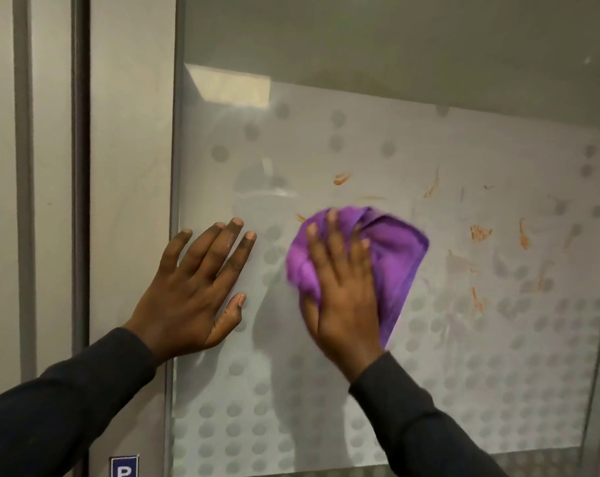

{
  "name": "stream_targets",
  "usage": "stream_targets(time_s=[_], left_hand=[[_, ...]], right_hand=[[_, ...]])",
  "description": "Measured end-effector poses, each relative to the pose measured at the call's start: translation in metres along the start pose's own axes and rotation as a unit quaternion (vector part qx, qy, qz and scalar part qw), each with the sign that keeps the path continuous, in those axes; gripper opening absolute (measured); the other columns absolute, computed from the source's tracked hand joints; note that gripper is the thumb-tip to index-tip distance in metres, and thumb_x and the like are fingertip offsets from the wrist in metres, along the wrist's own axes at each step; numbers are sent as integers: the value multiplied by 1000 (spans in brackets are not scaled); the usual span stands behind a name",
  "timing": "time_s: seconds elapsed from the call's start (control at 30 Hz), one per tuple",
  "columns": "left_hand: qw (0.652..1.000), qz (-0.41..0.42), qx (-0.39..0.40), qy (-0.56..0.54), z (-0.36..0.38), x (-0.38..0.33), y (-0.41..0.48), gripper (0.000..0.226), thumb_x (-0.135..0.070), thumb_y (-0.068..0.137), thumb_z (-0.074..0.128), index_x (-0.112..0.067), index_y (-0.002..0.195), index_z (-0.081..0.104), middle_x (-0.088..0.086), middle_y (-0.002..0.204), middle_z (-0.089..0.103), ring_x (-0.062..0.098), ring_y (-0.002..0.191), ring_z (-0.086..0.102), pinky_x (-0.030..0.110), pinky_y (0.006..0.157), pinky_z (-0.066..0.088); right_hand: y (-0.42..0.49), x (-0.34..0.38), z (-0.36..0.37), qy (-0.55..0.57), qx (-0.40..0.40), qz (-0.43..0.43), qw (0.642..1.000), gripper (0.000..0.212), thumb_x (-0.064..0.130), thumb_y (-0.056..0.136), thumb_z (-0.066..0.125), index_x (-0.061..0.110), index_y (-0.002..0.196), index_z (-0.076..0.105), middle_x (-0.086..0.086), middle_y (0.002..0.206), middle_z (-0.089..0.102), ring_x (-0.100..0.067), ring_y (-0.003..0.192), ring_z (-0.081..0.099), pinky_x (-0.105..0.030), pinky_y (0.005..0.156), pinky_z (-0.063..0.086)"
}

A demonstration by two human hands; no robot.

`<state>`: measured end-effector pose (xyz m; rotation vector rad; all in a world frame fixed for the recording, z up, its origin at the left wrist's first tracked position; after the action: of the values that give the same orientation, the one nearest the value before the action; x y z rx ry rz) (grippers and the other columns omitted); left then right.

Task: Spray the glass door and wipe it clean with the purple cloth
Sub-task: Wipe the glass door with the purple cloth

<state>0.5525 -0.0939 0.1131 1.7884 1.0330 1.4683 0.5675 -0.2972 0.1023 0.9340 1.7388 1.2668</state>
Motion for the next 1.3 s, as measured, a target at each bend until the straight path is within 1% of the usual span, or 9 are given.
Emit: stream_targets(time_s=[0.13,0.23,0.37,0.57,0.63,0.8,1.03,1.17,1.3], left_hand=[[1000,-1,2,-1,-1,0,0,77,-49,91,40,-4,154,38,23,160,34,39,145,33,58,116,26],[1000,-2,-4,2,-2,-1,0,77,-49,91,40,-4,154,37,24,159,35,39,144,33,58,115,26],[1000,0,-9,-2,-1,-1,0,77,-49,91,39,-5,154,34,23,159,35,39,144,33,58,115,25],[1000,3,-1,-5,0,1,-1,78,-49,90,41,-5,155,34,22,160,33,39,145,33,57,116,25],[1000,1,-3,-5,0,-1,-1,78,-48,91,41,-5,155,34,23,160,33,38,144,34,57,116,26],[1000,2,-9,-3,-1,-1,0,77,-48,91,40,-4,154,35,23,159,34,39,143,35,58,115,27],[1000,1,-10,-11,-1,0,-1,78,-48,89,43,-4,154,37,23,160,34,38,144,34,57,115,27],[1000,-1,-5,-7,-1,-2,-1,78,-48,90,42,-4,154,36,23,160,34,39,144,35,58,114,28],[1000,2,-10,-5,-1,-2,0,78,-48,90,42,-4,154,36,24,160,34,39,144,34,59,115,28]], right_hand=[[-47,-17,-10,28,46,-109,993,59,12,99,49,11,156,36,-10,168,24,-34,155,22,-57,126,16],[-12,-45,-29,36,-8,-7,999,58,15,97,43,9,154,38,-12,165,29,-33,154,26,-61,123,20],[42,-29,-26,69,-66,100,990,70,19,89,43,12,158,33,-11,168,23,-25,158,15,-46,129,5],[-28,-8,-5,9,39,-90,995,59,30,104,40,16,160,27,-9,170,18,-34,157,13,-44,129,2],[-19,-37,-20,10,9,-38,999,61,27,99,42,15,158,32,-8,168,24,-31,157,18,-37,129,5],[74,-54,-38,30,-90,136,986,75,26,87,46,13,159,31,-9,169,22,-26,158,15,-53,127,10],[4,-34,-17,-41,19,-74,996,74,39,94,44,18,162,22,-9,171,14,-34,158,12,-56,126,11],[47,-71,-40,-58,-23,31,998,75,44,92,43,16,160,27,-11,169,19,-36,157,14,-62,123,14],[124,-42,-35,-69,-56,120,989,77,59,100,31,22,164,10,-8,172,5,-36,158,1,-61,125,5]])
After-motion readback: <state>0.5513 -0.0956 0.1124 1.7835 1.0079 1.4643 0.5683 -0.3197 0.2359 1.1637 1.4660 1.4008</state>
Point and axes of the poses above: each hand's wrist, its own y-axis towards the middle knuckle, its own z-axis out of the palm, x = y × z, the point moved 5 cm from there along y, towards the middle knuckle
